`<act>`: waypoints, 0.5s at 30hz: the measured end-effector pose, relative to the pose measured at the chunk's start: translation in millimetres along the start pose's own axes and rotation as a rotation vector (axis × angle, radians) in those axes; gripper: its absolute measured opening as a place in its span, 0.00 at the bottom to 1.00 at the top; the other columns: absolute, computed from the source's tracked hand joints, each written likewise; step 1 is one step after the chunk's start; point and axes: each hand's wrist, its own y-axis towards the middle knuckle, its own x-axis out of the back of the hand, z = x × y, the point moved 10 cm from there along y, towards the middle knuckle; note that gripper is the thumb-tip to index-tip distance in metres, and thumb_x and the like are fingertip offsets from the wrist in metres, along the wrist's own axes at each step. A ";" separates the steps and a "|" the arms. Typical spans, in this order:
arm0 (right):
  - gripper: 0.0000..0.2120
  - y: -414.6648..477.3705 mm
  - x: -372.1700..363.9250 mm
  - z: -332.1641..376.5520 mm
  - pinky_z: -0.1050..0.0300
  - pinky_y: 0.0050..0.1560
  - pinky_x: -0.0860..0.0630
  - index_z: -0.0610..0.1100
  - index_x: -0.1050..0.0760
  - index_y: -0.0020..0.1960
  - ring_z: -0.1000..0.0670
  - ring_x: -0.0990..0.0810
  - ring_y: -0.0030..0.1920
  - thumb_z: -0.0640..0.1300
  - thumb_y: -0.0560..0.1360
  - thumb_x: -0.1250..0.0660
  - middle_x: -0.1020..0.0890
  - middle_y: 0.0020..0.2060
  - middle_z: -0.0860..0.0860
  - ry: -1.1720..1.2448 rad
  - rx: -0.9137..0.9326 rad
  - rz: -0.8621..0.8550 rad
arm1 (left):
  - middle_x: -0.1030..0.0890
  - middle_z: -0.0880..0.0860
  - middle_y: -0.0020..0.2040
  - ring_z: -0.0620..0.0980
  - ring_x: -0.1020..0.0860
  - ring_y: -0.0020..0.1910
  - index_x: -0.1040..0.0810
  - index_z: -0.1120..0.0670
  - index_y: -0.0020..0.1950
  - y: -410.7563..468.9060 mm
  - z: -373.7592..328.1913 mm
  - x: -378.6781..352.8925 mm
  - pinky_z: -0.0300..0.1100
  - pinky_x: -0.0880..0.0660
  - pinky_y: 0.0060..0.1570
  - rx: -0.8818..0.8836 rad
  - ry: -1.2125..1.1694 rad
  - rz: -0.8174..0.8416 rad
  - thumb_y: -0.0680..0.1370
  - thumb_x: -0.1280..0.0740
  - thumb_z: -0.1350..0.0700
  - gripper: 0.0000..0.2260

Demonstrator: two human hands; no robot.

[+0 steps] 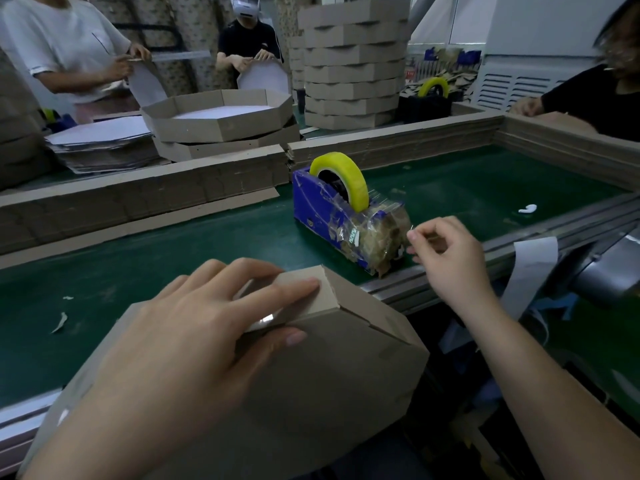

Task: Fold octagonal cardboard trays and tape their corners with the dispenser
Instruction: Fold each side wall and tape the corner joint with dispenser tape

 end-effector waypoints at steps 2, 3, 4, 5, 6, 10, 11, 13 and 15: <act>0.05 0.9 -1.0 -1.9 0.42 0.47 0.19 0.44 0.24 0.42 0.44 0.17 0.44 0.39 0.78 0.33 0.23 0.44 0.48 0.017 -0.006 0.010 | 0.21 0.41 0.55 0.50 0.21 0.48 0.23 0.38 0.63 1.4 -2.9 0.0 0.47 0.23 0.38 -0.007 -0.008 0.015 0.75 0.44 0.38 0.19; 0.06 1.5 -1.0 -2.5 0.42 0.46 0.19 0.44 0.24 0.42 0.46 0.17 0.43 0.38 0.78 0.34 0.22 0.44 0.48 0.018 -0.003 0.006 | 0.21 0.41 0.54 0.50 0.21 0.48 0.22 0.38 0.61 2.2 -4.2 0.1 0.45 0.24 0.38 -0.007 -0.014 0.022 0.75 0.43 0.38 0.19; 0.06 2.1 -0.9 -3.5 0.42 0.45 0.18 0.43 0.24 0.43 0.49 0.16 0.42 0.38 0.78 0.34 0.21 0.43 0.48 0.022 -0.007 0.001 | 0.21 0.40 0.53 0.48 0.21 0.48 0.22 0.37 0.60 2.7 -5.8 0.2 0.42 0.25 0.37 -0.006 -0.022 0.031 0.74 0.43 0.37 0.18; 0.05 2.6 -0.7 -5.9 0.43 0.44 0.18 0.42 0.24 0.43 0.52 0.15 0.41 0.38 0.78 0.34 0.20 0.42 0.48 0.024 -0.020 -0.002 | 0.22 0.39 0.52 0.46 0.21 0.47 0.21 0.37 0.58 3.5 -7.8 0.6 0.37 0.27 0.36 -0.002 -0.035 0.040 0.74 0.42 0.37 0.17; 0.05 2.7 -0.5 -8.7 0.44 0.43 0.17 0.41 0.24 0.44 0.55 0.15 0.40 0.37 0.78 0.35 0.18 0.41 0.47 0.019 -0.036 0.000 | 0.22 0.37 0.51 0.44 0.21 0.45 0.21 0.36 0.56 4.1 -9.7 1.5 0.33 0.30 0.34 0.007 -0.052 0.041 0.73 0.40 0.36 0.15; 0.04 -1.3 3.7 -12.1 0.44 0.45 0.19 0.39 0.23 0.45 0.52 0.16 0.42 0.37 0.78 0.35 0.18 0.40 0.46 -0.061 -0.078 0.034 | 0.22 0.35 0.48 0.39 0.24 0.39 0.23 0.38 0.47 9.9 -13.8 6.6 0.25 0.41 0.30 0.053 -0.057 0.010 0.72 0.38 0.34 0.11; 0.05 -2.0 7.7 -5.2 0.45 0.45 0.20 0.39 0.24 0.44 0.50 0.18 0.42 0.37 0.78 0.35 0.19 0.41 0.46 -0.091 -0.037 0.025 | 0.22 0.35 0.48 0.39 0.25 0.39 0.23 0.38 0.46 11.5 -14.5 7.0 0.25 0.43 0.30 0.057 -0.049 0.001 0.71 0.38 0.35 0.11; 0.05 -2.7 16.4 19.4 0.55 0.44 0.26 0.39 0.24 0.43 0.51 0.24 0.42 0.38 0.78 0.34 0.24 0.42 0.48 -0.159 0.085 0.004 | 0.22 0.36 0.48 0.39 0.26 0.41 0.22 0.39 0.47 13.7 -16.2 7.5 0.24 0.44 0.31 0.045 -0.039 -0.021 0.71 0.37 0.36 0.11; 0.05 -2.9 22.4 46.7 0.64 0.42 0.31 0.42 0.23 0.43 0.53 0.27 0.41 0.38 0.77 0.33 0.27 0.42 0.50 -0.122 0.164 0.021 | 0.22 0.37 0.49 0.40 0.27 0.45 0.21 0.40 0.47 15.1 -15.2 7.2 0.24 0.42 0.32 0.040 -0.057 -0.044 0.75 0.36 0.36 0.10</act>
